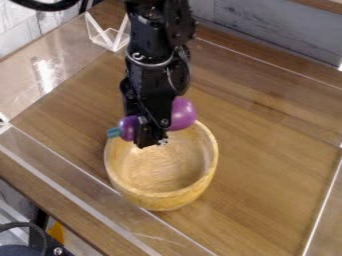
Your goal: Remove the purple eggplant from inside the brown bowl and put it on the table
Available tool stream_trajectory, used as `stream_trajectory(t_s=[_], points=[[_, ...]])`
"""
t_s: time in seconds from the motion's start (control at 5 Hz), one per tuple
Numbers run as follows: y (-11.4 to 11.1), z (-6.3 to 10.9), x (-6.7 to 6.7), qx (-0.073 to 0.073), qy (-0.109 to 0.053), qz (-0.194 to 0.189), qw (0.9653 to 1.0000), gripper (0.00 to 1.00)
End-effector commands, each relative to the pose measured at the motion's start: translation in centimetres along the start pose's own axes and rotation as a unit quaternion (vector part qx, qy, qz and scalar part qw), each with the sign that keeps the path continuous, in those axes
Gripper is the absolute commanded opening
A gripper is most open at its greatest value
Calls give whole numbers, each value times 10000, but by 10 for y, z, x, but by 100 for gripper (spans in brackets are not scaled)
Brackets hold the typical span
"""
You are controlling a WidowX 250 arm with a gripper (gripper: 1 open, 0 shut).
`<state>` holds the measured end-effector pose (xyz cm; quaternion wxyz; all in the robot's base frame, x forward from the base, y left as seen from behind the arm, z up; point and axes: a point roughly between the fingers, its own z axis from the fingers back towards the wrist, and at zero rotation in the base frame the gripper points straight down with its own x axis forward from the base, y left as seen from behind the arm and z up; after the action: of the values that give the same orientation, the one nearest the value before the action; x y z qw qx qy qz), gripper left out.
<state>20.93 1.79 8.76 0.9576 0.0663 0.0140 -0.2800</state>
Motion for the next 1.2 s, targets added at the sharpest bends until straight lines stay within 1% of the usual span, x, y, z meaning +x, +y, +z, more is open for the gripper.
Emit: stream_trajectory(t_s=[0.0,0.4,0.8,1.0], points=[[11,16,6,231,-284,106,9993,0],[14,17,6,267,-279,169,9991,0],[22,24,2,323,-372,388,9980,0],[48,27,-6,437,-395,842,9947,0]])
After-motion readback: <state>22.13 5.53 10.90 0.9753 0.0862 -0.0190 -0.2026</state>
